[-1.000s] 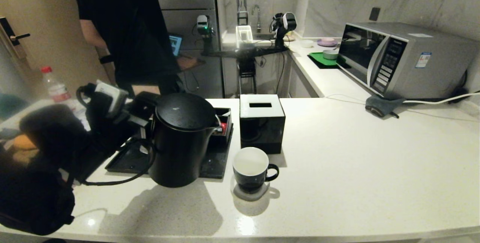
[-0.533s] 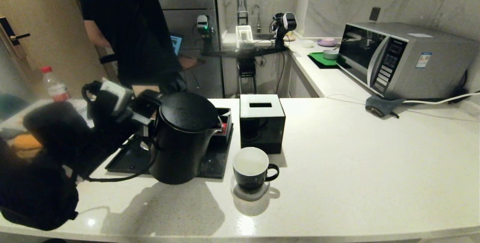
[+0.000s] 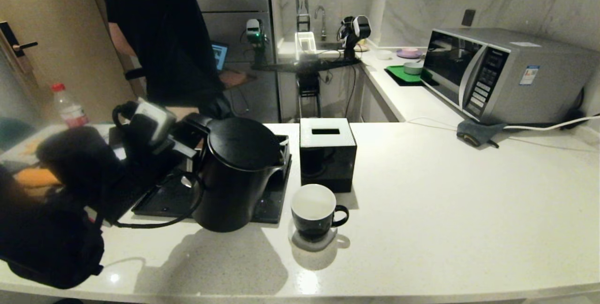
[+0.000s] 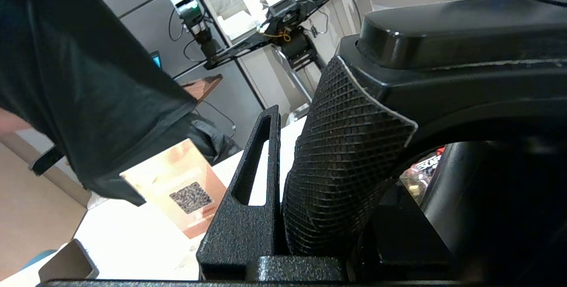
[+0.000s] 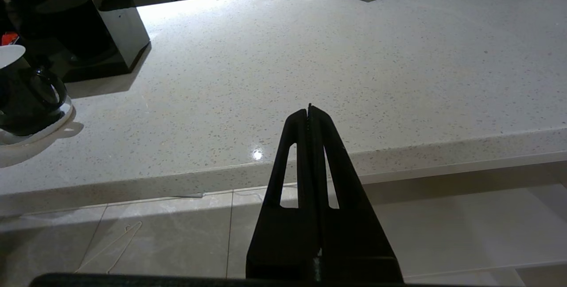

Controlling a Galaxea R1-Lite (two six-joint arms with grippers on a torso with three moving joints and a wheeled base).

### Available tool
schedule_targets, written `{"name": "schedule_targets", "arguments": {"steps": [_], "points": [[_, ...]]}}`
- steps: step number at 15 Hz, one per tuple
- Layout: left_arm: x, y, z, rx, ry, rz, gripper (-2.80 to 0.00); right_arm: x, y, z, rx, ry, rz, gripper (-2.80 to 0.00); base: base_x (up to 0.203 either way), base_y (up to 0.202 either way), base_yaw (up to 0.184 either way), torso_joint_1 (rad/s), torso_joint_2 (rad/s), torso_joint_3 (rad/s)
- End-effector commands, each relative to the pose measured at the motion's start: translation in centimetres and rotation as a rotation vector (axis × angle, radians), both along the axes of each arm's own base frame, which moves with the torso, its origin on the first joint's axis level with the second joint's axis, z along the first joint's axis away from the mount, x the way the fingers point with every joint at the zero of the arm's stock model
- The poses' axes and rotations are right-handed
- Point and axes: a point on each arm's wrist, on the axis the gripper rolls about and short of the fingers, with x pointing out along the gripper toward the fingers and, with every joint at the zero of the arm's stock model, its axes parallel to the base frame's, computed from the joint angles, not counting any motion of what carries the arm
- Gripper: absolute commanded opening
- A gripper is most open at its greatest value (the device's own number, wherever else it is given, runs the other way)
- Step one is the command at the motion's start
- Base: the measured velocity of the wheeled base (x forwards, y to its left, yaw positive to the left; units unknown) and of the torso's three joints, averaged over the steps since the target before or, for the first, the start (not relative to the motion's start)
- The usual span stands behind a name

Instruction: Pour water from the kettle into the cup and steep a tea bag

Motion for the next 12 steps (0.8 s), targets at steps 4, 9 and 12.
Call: {"name": "schedule_targets", "arguments": {"steps": [4,9,12], "points": [[-0.06,-0.59,0.2,0.025,-0.048,-0.018,-2.8,0.01,0.0,0.01,0.0,0.0,0.0,-2.8,0.0,0.0,0.0,0.0,0.0,0.0],[0.28,-0.66,-0.39,0.069,-0.042,-0.01,-2.8,0.01,0.0,0.01,0.0,0.0,0.0,-2.8,0.0,0.0,0.0,0.0,0.0,0.0],[0.8,-0.74,-0.14,0.082,-0.056,-0.006,-2.8,0.01,0.0,0.01,0.0,0.0,0.0,-2.8,0.0,0.0,0.0,0.0,0.0,0.0]]}}
